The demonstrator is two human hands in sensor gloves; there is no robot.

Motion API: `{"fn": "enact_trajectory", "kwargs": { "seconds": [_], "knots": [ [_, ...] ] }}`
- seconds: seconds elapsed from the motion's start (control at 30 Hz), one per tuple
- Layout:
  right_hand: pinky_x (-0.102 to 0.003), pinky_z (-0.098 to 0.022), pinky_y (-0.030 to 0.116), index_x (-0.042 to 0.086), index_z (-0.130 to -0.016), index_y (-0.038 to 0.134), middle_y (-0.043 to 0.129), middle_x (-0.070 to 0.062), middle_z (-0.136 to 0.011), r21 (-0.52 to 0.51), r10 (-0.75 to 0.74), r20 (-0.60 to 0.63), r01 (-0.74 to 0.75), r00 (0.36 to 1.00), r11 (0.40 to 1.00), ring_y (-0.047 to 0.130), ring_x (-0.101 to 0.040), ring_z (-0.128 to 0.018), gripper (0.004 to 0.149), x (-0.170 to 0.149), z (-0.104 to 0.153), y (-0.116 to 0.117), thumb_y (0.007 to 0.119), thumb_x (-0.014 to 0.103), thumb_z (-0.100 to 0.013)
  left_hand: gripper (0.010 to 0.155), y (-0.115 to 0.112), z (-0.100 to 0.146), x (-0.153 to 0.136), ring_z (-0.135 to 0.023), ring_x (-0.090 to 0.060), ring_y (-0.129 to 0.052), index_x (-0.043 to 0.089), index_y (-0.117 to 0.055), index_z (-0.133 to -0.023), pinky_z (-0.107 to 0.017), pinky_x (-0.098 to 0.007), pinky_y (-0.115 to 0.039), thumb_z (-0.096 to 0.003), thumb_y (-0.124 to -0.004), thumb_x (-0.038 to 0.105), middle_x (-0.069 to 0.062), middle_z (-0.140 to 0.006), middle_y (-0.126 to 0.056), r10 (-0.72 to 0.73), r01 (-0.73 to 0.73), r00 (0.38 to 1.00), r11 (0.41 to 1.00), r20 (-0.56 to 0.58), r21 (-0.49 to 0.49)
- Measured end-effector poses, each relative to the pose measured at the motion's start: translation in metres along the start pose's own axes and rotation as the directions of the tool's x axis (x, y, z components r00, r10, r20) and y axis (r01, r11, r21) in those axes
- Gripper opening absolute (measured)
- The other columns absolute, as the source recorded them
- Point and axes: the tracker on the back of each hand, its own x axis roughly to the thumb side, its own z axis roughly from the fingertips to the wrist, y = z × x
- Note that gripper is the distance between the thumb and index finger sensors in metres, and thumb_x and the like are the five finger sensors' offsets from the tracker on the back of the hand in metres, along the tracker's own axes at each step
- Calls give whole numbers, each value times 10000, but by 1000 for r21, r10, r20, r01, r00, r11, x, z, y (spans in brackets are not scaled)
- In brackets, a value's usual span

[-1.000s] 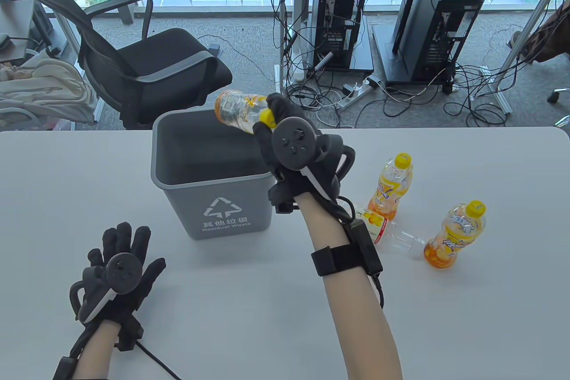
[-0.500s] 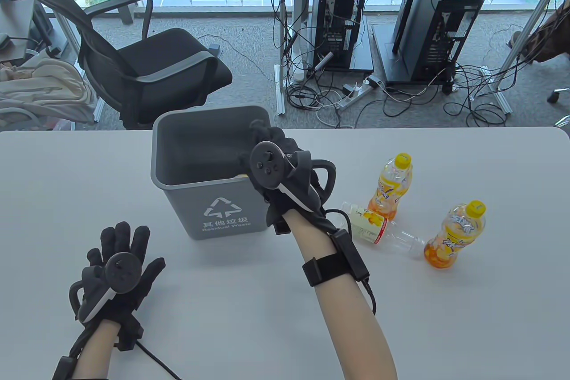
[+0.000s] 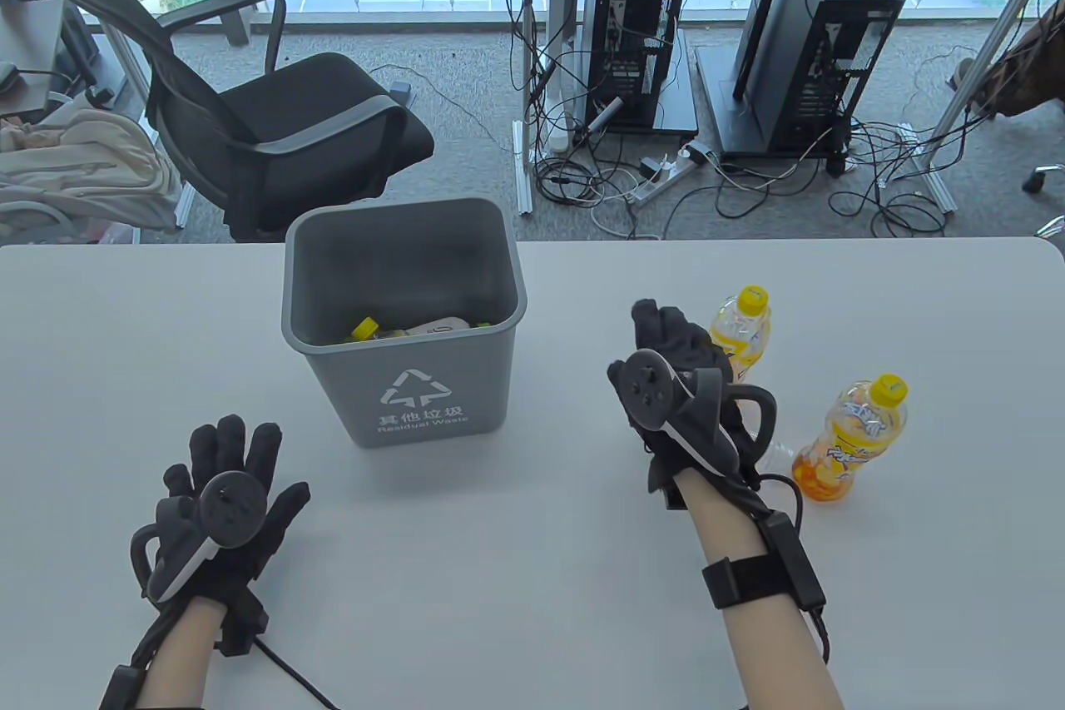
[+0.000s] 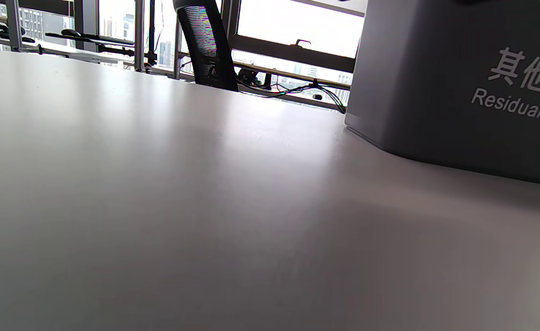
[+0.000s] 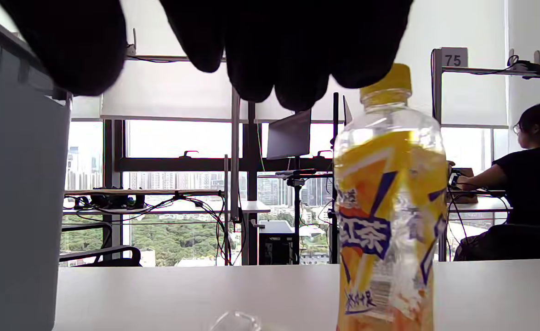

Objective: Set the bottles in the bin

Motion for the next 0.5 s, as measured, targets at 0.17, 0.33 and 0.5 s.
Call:
{"fn": "enact_trajectory", "kwargs": {
  "seconds": [0.17, 0.33, 0.5],
  "knots": [
    [-508, -735, 643, 272, -1104, 530, 647, -70, -1123, 167, 112, -94, -95, 989, 981, 686, -359, -982, 755, -45, 15, 44, 766, 579, -456, 821, 0, 0, 1, -1216, -339, -78, 382, -240, -1178, -846, -654, -191, -485, -519, 722, -15, -1296, -111, -8, 8, 1000, 1000, 1, -3],
    [-510, -739, 640, 274, -1106, 520, 644, -84, -1133, 287, 233, -107, -194, 967, 938, 667, -390, -994, 779, -65, 22, 74, 790, 577, -441, 822, -1, 0, 1, -1216, -341, -78, 382, -240, -1178, -846, -653, -193, -484, -519, 724, -15, -1296, -109, -21, 21, 1000, 1000, 2, -9],
    [-528, -750, 615, 266, -1128, 457, 649, -83, -1129, 368, 281, -95, -228, 955, 901, 650, -394, -1005, 874, -69, 24, 94, 817, 600, -405, 823, -2, 0, 2, -1216, -340, -79, 382, -237, -1178, -846, -653, -192, -485, -520, 724, -16, -1296, -108, -33, 33, 999, 999, 0, -20]
  ]
}}
